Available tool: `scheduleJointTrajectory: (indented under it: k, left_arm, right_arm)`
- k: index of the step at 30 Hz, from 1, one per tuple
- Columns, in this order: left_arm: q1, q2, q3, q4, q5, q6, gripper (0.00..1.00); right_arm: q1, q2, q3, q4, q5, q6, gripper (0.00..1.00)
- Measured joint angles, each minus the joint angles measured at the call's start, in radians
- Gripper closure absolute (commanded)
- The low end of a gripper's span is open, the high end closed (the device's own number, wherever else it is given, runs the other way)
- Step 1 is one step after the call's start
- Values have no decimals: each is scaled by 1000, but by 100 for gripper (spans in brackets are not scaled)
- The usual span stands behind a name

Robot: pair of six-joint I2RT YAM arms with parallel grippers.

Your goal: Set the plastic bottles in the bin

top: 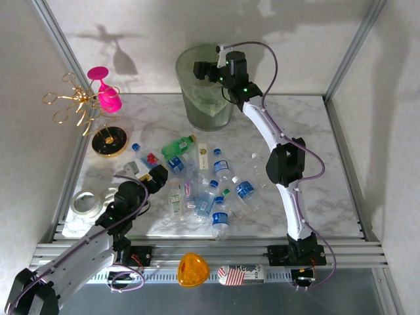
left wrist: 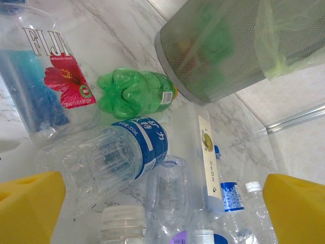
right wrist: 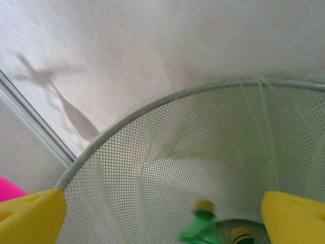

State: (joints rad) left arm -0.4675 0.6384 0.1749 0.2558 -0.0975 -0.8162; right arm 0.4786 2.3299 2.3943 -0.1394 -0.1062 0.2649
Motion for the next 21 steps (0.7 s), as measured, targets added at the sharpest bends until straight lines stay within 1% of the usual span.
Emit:
scheduleJointTrajectory:
  k: [2,5,11,15,21]
  left_arm:
    - [0,0,0,0,-3,-2,0]
    - [0,12,0,-4,-19,-7,0]
    - [1,51,21,-38,-66,-2,0]
    - [15,114,103,-79,-98,48,0]
    - [71,254,275,-119,-131,126,0]
  right_arm:
    - [0,-25,-13,-8,-3,-5,1]
    - [2,-107,-76,-19,-4,-14,1]
    - [8,-354,-295,-10,-20,-19,1]
    - [17,-537,-515,32,-31,-19,1]
    - [35,-749,-862,75,-45,-16,1]
